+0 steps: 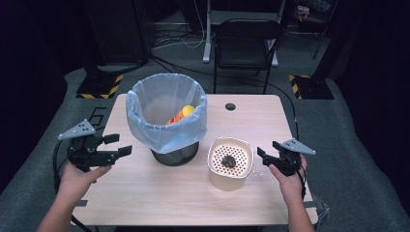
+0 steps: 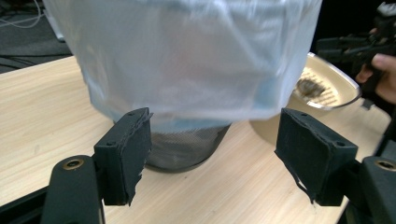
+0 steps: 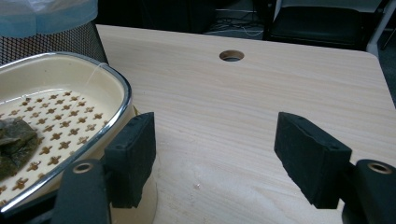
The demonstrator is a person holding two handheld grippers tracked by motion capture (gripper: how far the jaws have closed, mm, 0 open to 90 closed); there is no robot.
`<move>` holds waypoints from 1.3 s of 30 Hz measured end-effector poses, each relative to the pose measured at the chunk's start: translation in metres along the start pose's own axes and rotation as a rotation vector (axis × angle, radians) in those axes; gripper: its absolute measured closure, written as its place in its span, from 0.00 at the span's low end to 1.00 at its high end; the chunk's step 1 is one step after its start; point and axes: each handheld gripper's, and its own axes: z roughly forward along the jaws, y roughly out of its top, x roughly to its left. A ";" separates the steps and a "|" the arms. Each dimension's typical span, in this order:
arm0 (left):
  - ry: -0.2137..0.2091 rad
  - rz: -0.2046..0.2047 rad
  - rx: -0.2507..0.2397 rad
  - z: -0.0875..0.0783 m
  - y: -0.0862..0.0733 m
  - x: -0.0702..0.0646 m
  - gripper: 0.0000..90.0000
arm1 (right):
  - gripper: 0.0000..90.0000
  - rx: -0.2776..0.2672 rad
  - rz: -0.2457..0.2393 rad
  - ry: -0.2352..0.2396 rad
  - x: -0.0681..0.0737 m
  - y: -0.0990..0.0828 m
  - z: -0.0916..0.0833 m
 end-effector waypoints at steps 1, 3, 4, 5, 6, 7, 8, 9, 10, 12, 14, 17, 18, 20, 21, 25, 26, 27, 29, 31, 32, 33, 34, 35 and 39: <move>0.008 -0.001 -0.008 0.002 -0.006 0.001 0.29 | 0.32 0.001 0.003 -0.003 0.000 0.000 0.000; 0.021 -0.014 -0.013 0.005 -0.017 0.003 0.29 | 0.32 0.007 -0.001 -0.001 -0.001 -0.001 0.001; 0.024 -0.020 -0.019 0.007 -0.023 0.004 0.29 | 0.32 0.005 0.006 -0.007 -0.001 -0.002 0.001; 0.025 -0.027 -0.016 0.010 -0.029 0.004 0.29 | 0.32 0.008 0.006 -0.003 -0.001 -0.002 0.002; 0.031 -0.028 -0.015 0.012 -0.035 0.005 0.29 | 0.32 0.011 0.004 -0.009 -0.002 -0.003 0.002; 0.038 -0.022 -0.011 0.014 -0.041 0.007 0.29 | 0.32 0.012 0.006 -0.011 -0.002 -0.003 0.002; 0.039 -0.026 -0.010 0.016 -0.047 0.007 0.29 | 0.32 0.013 0.004 -0.011 -0.003 -0.004 0.002; 0.039 -0.026 -0.010 0.016 -0.047 0.007 0.29 | 0.32 0.012 0.011 -0.011 -0.004 -0.004 0.002; 0.039 -0.030 -0.013 0.018 -0.053 0.009 0.29 | 0.32 0.012 0.011 -0.011 -0.004 -0.004 0.002; 0.044 -0.052 -0.007 0.023 -0.069 0.013 0.29 | 0.32 0.017 0.014 -0.015 -0.006 -0.006 0.003; 0.050 -0.064 0.000 0.026 -0.078 0.016 0.29 | 0.32 0.021 0.020 -0.019 -0.007 -0.008 0.004; 0.065 -0.074 0.004 0.032 -0.092 0.020 0.28 | 0.32 0.029 0.014 -0.025 -0.009 -0.009 0.005; 0.065 -0.074 0.004 0.032 -0.092 0.020 0.27 | 0.32 0.029 0.012 -0.026 -0.009 -0.010 0.006; 0.076 -0.081 0.016 0.037 -0.107 0.027 0.27 | 0.32 0.033 0.015 -0.029 -0.009 -0.012 0.007; 0.077 -0.088 0.017 0.039 -0.112 0.030 0.27 | 0.32 0.039 0.016 -0.031 -0.010 -0.012 0.007; 0.102 -0.115 0.016 0.048 -0.131 0.039 0.25 | 0.32 0.049 0.013 -0.038 -0.012 -0.016 0.009; 0.102 -0.115 0.016 0.048 -0.131 0.039 0.25 | 0.32 0.049 0.013 -0.038 -0.012 -0.016 0.009; 0.101 -0.122 0.023 0.049 -0.134 0.042 0.24 | 0.32 0.058 0.013 -0.039 -0.014 -0.019 0.011; 0.125 -0.153 0.033 0.052 -0.143 0.049 0.22 | 0.32 0.075 0.007 -0.049 -0.015 -0.022 0.014; 0.155 -0.153 0.042 0.056 -0.149 0.052 0.19 | 0.32 0.083 0.010 -0.049 -0.016 -0.024 0.016; 0.166 -0.152 0.048 0.057 -0.152 0.054 0.17 | 0.32 0.090 0.011 -0.049 -0.017 -0.026 0.018; 0.175 -0.152 0.059 0.059 -0.154 0.055 0.17 | 0.32 0.101 0.017 -0.053 -0.017 -0.027 0.019; 0.175 -0.152 0.059 0.059 -0.154 0.055 0.16 | 0.32 0.101 0.017 -0.053 -0.017 -0.027 0.019; 0.204 -0.157 0.074 0.062 -0.158 0.058 0.17 | 0.32 0.119 0.013 -0.064 -0.019 -0.030 0.022; 0.254 -0.156 0.103 0.066 -0.161 0.060 0.16 | 0.32 0.150 0.009 -0.074 -0.022 -0.037 0.027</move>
